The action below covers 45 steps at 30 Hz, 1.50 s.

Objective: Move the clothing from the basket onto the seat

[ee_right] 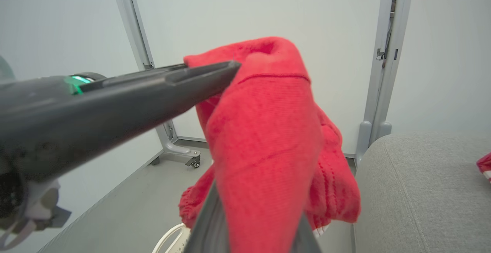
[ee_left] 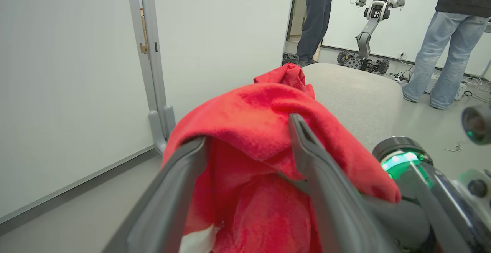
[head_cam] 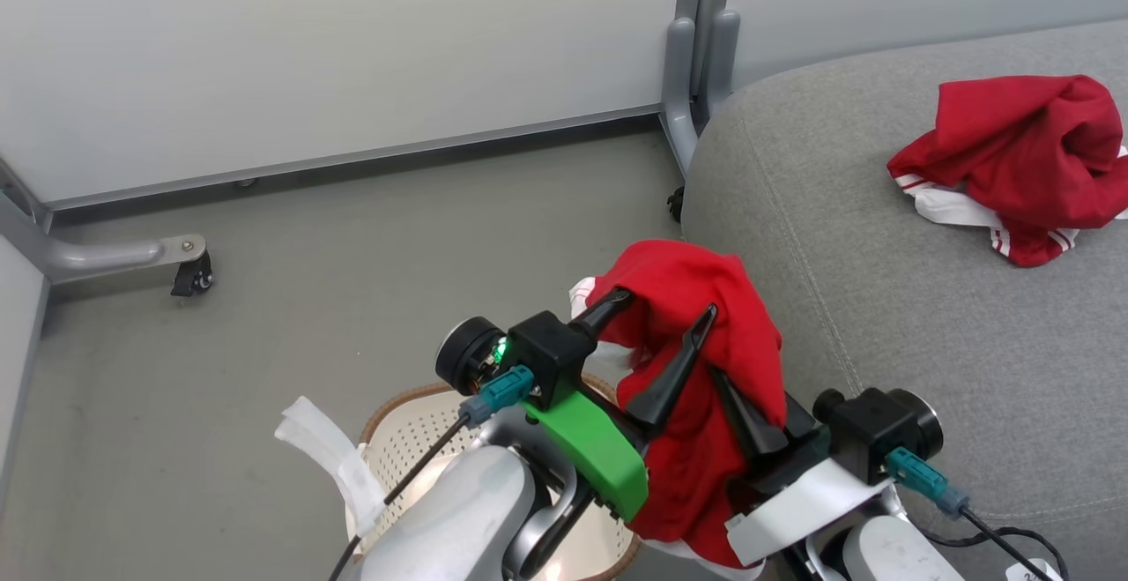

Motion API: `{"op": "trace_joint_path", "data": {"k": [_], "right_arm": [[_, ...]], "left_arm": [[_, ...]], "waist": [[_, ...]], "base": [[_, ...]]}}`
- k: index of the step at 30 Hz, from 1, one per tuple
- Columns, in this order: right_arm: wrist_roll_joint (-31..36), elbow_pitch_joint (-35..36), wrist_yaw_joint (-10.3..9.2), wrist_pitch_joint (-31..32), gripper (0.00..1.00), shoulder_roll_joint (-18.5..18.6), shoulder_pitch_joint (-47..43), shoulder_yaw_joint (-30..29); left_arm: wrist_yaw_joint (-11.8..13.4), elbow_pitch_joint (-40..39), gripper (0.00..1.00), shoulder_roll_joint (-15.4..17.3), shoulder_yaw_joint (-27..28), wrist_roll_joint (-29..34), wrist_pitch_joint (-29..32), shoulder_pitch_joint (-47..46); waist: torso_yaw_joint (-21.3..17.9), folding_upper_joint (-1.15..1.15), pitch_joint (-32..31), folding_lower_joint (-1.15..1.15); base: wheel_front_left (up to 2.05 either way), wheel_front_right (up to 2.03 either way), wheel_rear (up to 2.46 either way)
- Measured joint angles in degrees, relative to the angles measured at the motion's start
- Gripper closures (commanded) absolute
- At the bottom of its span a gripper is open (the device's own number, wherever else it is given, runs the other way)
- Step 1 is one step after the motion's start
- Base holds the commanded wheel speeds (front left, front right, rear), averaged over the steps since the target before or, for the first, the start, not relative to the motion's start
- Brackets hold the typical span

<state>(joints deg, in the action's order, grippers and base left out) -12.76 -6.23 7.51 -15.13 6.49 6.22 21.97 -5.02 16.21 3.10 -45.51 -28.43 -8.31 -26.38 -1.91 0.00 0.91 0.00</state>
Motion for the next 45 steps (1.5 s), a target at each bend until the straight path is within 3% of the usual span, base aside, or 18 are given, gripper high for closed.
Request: {"op": "trace_joint_path", "data": {"k": [18,29,45], "right_arm": [[2.5,1.3,0.0,0.0,1.0,-1.5,-0.1,-5.5],[3.7,4.8,0.0,0.0,1.0,-1.6,-0.4,-7.9],[4.3,7.7,0.0,0.0,1.0,-2.2,-2.5,-10.8]], "left_arm": [[1.4,-0.1,0.0,2.1,0.3,0.3,-1.6,0.1],[4.1,-1.9,0.0,6.4,2.4,0.5,-3.4,2.9],[3.9,-3.1,0.0,7.2,1.0,0.7,-2.1,2.5]], "waist": [[-1.8,0.0,1.3,0.0],[-9.3,0.0,3.1,0.0],[-22.2,0.0,6.3,0.0]], "base": [[0.0,0.0,0.0],[0.0,0.0,0.0],[0.0,0.0,0.0]]}}
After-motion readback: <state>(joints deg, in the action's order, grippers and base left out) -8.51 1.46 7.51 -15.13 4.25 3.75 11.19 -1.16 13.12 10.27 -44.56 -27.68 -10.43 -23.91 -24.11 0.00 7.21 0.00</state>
